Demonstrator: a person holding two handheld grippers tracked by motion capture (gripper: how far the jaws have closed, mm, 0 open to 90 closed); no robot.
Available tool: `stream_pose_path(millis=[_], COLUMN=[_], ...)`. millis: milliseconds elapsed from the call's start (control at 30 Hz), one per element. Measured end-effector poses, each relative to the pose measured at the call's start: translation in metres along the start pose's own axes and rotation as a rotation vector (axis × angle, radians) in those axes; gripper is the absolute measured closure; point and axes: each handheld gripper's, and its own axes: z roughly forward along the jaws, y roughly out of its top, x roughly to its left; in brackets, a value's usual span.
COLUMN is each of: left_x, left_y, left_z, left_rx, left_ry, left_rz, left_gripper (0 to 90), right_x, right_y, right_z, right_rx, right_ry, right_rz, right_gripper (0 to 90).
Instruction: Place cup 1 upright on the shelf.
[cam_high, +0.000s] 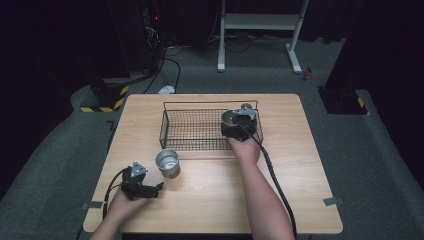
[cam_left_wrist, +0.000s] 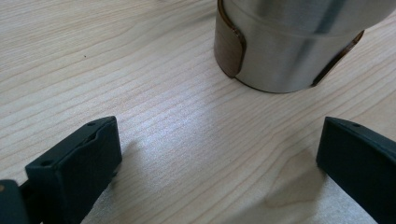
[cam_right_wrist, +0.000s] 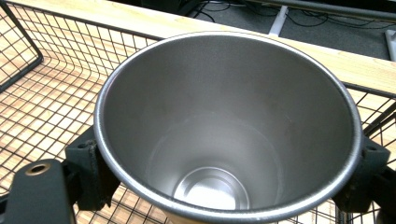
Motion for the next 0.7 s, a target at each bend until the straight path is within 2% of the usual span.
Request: stream_pose_path(millis=[433,567,700], left_x=[0.0,0.0,0.0], left_y=[0.0001,0.0001,0.0001], left_z=[0.0001,0.0001,0.0001], left_rx=[0.0,0.0,0.0], left_ry=[-0.001,0.0,-0.001], left_rz=[0.001,0.001,0.0], left_gripper=[0.3,0.3,0.3], right_x=[-0.0011,-0.0019,-0.0033], right_y=[-0.0029,-0.0026,-0.0043], right_z=[-0.0001,-0.0001,-0.0007], right_rx=[0.012,0.027,0.044], right_ry=[0.02,0.018,0.006], right_rz=[0.013,-0.013,-0.032], right_gripper=[13.6,9.4,8.9])
